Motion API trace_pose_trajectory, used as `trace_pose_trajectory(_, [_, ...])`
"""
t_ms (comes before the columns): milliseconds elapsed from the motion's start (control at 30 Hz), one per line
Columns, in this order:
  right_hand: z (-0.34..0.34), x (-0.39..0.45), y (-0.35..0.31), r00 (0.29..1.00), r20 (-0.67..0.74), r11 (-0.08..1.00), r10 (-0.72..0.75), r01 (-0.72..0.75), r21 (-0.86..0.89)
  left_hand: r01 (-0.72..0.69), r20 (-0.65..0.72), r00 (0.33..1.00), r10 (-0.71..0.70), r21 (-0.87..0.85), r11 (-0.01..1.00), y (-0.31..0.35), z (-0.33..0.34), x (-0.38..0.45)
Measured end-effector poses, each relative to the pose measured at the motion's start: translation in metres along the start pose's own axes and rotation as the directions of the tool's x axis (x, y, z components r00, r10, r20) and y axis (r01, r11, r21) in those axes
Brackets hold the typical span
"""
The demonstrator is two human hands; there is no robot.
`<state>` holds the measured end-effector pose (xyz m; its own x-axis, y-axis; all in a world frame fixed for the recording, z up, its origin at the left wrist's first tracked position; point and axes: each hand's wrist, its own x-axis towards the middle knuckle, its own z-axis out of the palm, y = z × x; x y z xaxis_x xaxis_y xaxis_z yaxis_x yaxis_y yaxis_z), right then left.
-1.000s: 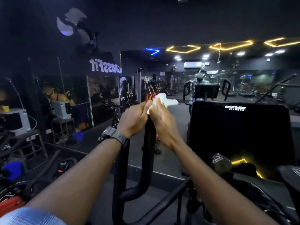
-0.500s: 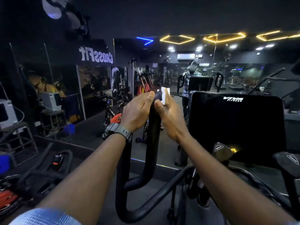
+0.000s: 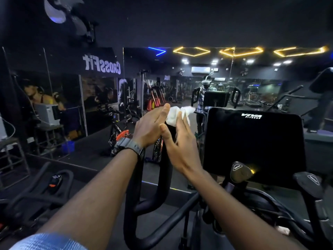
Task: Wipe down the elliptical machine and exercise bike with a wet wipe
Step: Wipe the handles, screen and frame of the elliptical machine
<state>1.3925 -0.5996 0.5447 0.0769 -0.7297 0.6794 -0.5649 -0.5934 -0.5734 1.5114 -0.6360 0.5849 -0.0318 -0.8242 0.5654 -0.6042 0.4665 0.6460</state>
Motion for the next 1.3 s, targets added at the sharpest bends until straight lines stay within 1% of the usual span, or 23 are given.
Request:
trace_pose_trajectory(100, [-0.012, 0.027, -0.003, 0.998, 0.044, 0.996, -0.043, 0.046, -0.078, 0.025, 0.021, 0.999, -0.024, -0.07, 0.997, -0.001, 0.0, 0.0])
trace_pose_trajectory(200, [-0.012, 0.028, 0.008, 0.997, 0.05, 0.988, -0.056, 0.063, -0.141, 0.013, 0.019, 1.0, -0.013, -0.031, 0.999, -0.002, 0.0, 0.002])
trace_pose_trajectory(267, [-0.001, 0.009, 0.015, 0.992, 0.039, 0.966, -0.12, 0.125, -0.225, -0.005, 0.015, 1.0, 0.006, -0.025, 1.0, 0.0, 0.0, 0.002])
trace_pose_trajectory(333, [0.009, 0.0, 0.021, 0.97, 0.066, 0.888, -0.235, 0.242, -0.391, 0.012, 0.015, 1.0, -0.011, -0.034, 0.999, -0.002, 0.001, 0.005])
trace_pose_trajectory(400, [0.01, 0.012, 0.019, 0.935, 0.111, 0.745, -0.338, 0.338, -0.575, 0.024, 0.057, 0.998, -0.018, -0.107, 0.994, -0.005, -0.002, 0.01])
trace_pose_trajectory(433, [0.008, 0.022, 0.016, 0.921, 0.151, 0.684, -0.359, 0.369, -0.629, 0.036, 0.093, 0.996, -0.016, -0.216, 0.976, -0.007, -0.004, 0.011])
trace_pose_trajectory(500, [0.004, 0.04, 0.009, 0.9, 0.25, 0.606, -0.358, 0.428, -0.671, 0.132, 0.197, 0.98, -0.035, -0.506, 0.852, -0.015, -0.008, 0.016])
trace_pose_trajectory(567, [0.004, 0.044, 0.008, 0.851, 0.365, 0.524, -0.377, 0.521, -0.674, 0.164, 0.202, 0.978, -0.045, -0.621, 0.766, -0.017, -0.011, 0.02])
trace_pose_trajectory(600, [0.003, 0.042, 0.011, 0.813, 0.417, 0.476, -0.406, 0.578, -0.663, 0.167, 0.185, 0.981, -0.059, -0.646, 0.745, -0.016, -0.012, 0.023])
trace_pose_trajectory(667, [-0.003, 0.033, 0.021, 0.733, 0.493, 0.407, -0.47, 0.675, -0.616, 0.121, 0.09, 0.992, -0.084, -0.587, 0.8, -0.019, -0.009, 0.028])
trace_pose_trajectory(700, [-0.008, 0.03, 0.027, 0.707, 0.512, 0.385, -0.487, 0.701, -0.601, 0.097, 0.069, 0.995, -0.071, -0.548, 0.831, -0.021, -0.007, 0.028])
trace_pose_trajectory(733, [-0.015, 0.029, 0.032, 0.699, 0.516, 0.372, -0.495, 0.707, -0.601, 0.072, 0.075, 0.996, -0.038, -0.53, 0.845, -0.023, -0.005, 0.028])
trace_pose_trajectory(800, [-0.026, 0.033, 0.036, 0.727, 0.479, 0.372, -0.492, 0.673, -0.64, 0.08, 0.128, 0.992, -0.008, -0.566, 0.82, -0.023, -0.007, 0.027])
trace_pose_trajectory(867, [-0.022, 0.039, 0.03, 0.765, 0.43, 0.374, -0.48, 0.621, -0.689, 0.13, 0.188, 0.982, -0.01, -0.64, 0.757, -0.019, -0.012, 0.025])
trace_pose_trajectory(933, [-0.001, 0.044, 0.02, 0.777, 0.41, 0.382, -0.478, 0.604, -0.699, 0.153, 0.174, 0.984, -0.047, -0.666, 0.73, -0.016, -0.015, 0.025])
trace_pose_trajectory(1000, [0.018, 0.043, 0.015, 0.751, 0.436, 0.403, -0.496, 0.644, -0.65, 0.139, 0.096, 0.99, -0.101, -0.636, 0.759, -0.019, -0.015, 0.028])
trace_pose_trajectory(1033, [0.02, 0.041, 0.018, 0.726, 0.465, 0.395, -0.506, 0.675, -0.623, 0.136, 0.068, 0.99, -0.12, -0.615, 0.777, -0.023, -0.015, 0.028])
trace_pose_trajectory(1100, [0.008, 0.035, 0.027, 0.668, 0.547, 0.333, -0.505, 0.735, -0.591, 0.14, 0.045, 0.989, -0.141, -0.591, 0.794, -0.03, -0.019, 0.024])
trace_pose_trajectory(1133, [-0.002, 0.034, 0.031, 0.653, 0.576, 0.295, -0.492, 0.747, -0.595, 0.15, 0.054, 0.988, -0.145, -0.571, 0.807, -0.036, -0.022, 0.021])
trace_pose_trajectory(1167, [-0.011, 0.036, 0.033, 0.661, 0.573, 0.267, -0.485, 0.735, -0.623, 0.158, 0.065, 0.987, -0.147, -0.554, 0.818, -0.04, -0.024, 0.018])
trace_pose_trajectory(1200, [-0.018, 0.042, 0.032, 0.69, 0.54, 0.252, -0.482, 0.699, -0.669, 0.157, 0.065, 0.987, -0.146, -0.551, 0.819, -0.044, -0.026, 0.014])
trace_pose_trajectory(1233, [-0.021, 0.051, 0.027, 0.735, 0.492, 0.25, -0.467, 0.643, -0.724, 0.163, 0.071, 0.986, -0.149, -0.552, 0.817, -0.045, -0.028, 0.009])
trace_pose_trajectory(1300, [-0.015, 0.067, 0.012, 0.83, 0.401, 0.282, -0.389, 0.521, -0.806, 0.192, 0.074, 0.98, -0.183, -0.567, 0.801, -0.046, -0.028, 0.004])
